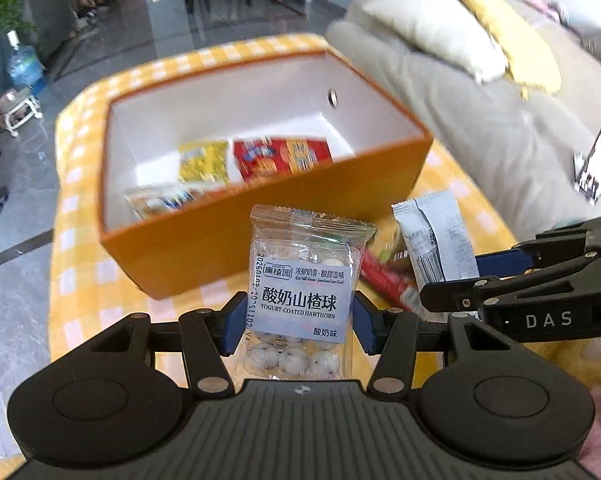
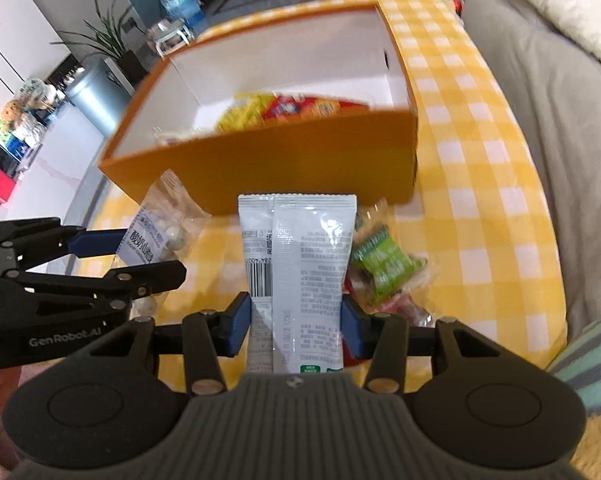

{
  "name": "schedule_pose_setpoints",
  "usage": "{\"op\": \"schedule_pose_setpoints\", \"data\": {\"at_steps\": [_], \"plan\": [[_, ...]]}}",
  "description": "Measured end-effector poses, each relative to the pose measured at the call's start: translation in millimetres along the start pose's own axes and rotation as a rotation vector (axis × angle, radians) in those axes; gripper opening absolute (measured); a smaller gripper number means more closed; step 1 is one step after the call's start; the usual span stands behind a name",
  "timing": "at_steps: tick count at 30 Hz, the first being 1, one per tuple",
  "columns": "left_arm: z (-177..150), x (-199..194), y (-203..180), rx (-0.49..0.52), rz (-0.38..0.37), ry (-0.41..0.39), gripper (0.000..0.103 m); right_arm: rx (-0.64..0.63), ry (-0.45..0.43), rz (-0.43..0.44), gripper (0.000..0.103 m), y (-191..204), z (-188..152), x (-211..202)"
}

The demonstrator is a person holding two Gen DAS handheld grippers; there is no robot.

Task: Organize snacks
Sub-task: 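Lift both held packets and carry them toward the orange box, then lower both packets into the orange box and open both grippers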

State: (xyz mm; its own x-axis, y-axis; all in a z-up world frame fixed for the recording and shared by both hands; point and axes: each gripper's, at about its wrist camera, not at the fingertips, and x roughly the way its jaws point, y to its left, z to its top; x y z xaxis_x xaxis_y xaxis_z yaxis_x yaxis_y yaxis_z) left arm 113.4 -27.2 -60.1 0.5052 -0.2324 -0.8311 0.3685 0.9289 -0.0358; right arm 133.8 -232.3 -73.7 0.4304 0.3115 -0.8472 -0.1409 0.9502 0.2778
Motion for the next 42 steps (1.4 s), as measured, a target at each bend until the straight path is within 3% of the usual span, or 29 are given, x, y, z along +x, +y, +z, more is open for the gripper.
{"op": "schedule_pose_setpoints", "data": {"at_steps": [11, 22, 31, 42], "plan": [[38, -57, 17, -0.099, 0.055, -0.180, 0.062, -0.108, -0.178, 0.020, 0.045, 34, 37, -60], [101, -51, 54, -0.149, 0.120, -0.249, 0.062, -0.215, -0.319, 0.019, 0.045, 60, 121, -75], [139, 8, 87, -0.185, 0.202, -0.133, 0.062, -0.222, -0.264, -0.046, 0.045, 59, 186, -10], [150, 80, 98, -0.196, 0.248, 0.066, 0.062, -0.231, -0.102, -0.119, 0.045, 49, 215, 92]]}}
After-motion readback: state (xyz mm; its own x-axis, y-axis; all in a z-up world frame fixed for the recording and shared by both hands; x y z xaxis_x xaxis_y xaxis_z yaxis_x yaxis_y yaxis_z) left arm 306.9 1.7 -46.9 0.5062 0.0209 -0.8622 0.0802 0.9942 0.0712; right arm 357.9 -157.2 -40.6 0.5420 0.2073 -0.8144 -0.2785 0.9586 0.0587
